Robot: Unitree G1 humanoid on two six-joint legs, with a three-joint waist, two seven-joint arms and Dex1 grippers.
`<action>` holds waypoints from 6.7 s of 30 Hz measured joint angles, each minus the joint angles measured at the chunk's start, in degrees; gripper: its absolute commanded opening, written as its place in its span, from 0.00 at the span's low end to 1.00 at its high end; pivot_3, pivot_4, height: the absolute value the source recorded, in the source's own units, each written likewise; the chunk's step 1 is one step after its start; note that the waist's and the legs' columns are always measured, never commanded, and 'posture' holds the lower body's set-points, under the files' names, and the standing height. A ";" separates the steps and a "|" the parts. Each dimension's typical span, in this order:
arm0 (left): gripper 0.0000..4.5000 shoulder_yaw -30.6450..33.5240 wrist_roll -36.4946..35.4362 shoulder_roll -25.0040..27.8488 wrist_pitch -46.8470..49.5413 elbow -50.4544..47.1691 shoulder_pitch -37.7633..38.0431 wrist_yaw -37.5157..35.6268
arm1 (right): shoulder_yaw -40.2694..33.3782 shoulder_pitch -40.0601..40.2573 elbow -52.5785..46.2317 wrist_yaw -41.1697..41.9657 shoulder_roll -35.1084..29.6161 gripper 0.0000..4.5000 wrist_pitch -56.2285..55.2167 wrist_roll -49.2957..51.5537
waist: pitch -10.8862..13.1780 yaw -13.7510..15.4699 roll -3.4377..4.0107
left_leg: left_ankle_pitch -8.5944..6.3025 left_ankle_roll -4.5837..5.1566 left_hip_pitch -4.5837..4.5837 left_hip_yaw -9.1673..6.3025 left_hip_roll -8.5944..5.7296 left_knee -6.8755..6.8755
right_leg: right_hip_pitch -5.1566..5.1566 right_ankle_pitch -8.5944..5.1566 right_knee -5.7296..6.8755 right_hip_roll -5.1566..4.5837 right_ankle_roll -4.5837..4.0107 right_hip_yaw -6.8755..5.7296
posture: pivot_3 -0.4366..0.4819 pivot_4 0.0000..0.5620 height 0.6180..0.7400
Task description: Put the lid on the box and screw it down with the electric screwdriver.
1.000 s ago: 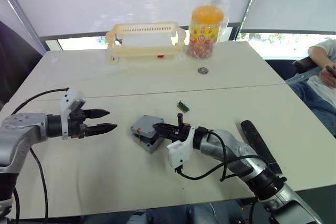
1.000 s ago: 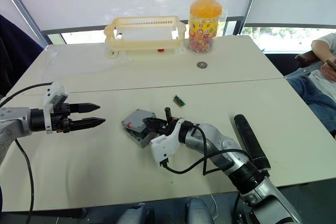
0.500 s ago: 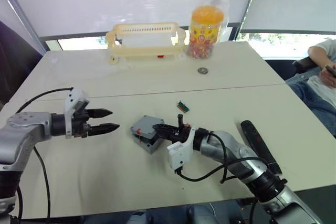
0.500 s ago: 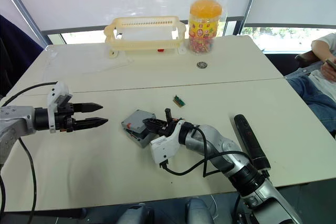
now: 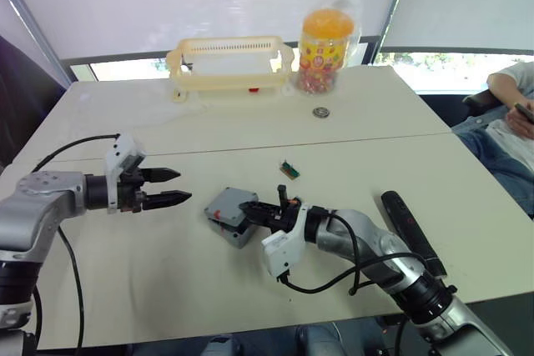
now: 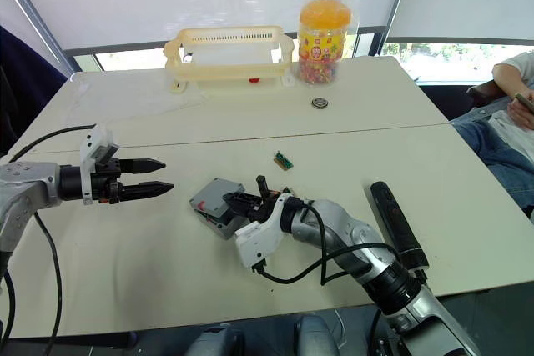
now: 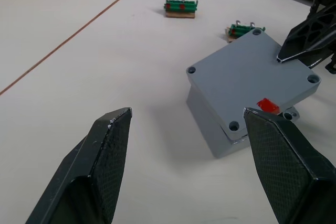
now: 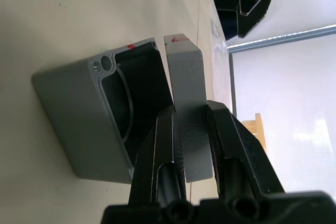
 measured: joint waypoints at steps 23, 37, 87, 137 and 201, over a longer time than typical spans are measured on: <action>0.77 -10.88 7.31 -8.41 -5.79 6.70 -10.56 -1.77 | 0.00 5.12 -3.31 -4.36 0.79 0.03 2.40 -4.52 | -0.04 0.28 -0.05 | 0.00 0.00 0.05 0.00 -0.01 0.10 | 0.11 0.00 0.02 0.01 0.00 -0.02 | 0.48 0.27 1.00; 0.77 -10.71 7.28 -8.39 -5.76 7.78 -11.46 -3.00 | -0.39 6.84 -4.92 -5.38 0.60 0.03 4.60 -5.03 | -0.04 0.27 -0.06 | 0.00 0.00 0.05 0.00 -0.01 0.10 | 0.12 0.00 0.02 0.01 0.00 -0.02 | 0.48 0.27 1.00; 0.77 -11.83 10.65 -9.58 -8.31 9.03 -12.60 -4.16 | 0.18 6.49 -4.93 -5.06 0.71 0.03 3.53 -6.70 | -0.04 0.19 -0.06 | 0.00 0.00 0.10 0.00 0.00 0.12 | 0.16 0.00 0.03 0.04 0.00 -0.01 | 0.48 0.27 1.00; 0.78 -1.23 3.71 -7.14 1.52 7.88 -12.62 -0.05 | -20.01 21.53 -22.00 2.94 8.57 0.99 40.83 39.60 | -0.46 1.41 -0.18 | -0.10 0.18 0.86 -0.07 0.10 0.03 | 0.89 -0.08 -0.05 0.05 0.01 -0.02 | 0.48 0.27 1.00; 0.78 -13.75 21.19 -18.85 -21.81 13.82 -1.77 4.51 | -8.13 11.32 -12.59 -0.02 5.98 0.36 70.73 53.84 | -0.43 1.65 -0.20 | -0.12 0.20 0.73 -0.10 0.07 -0.02 | 0.87 -0.08 -0.24 -0.12 0.02 -0.13 | 0.48 0.27 1.00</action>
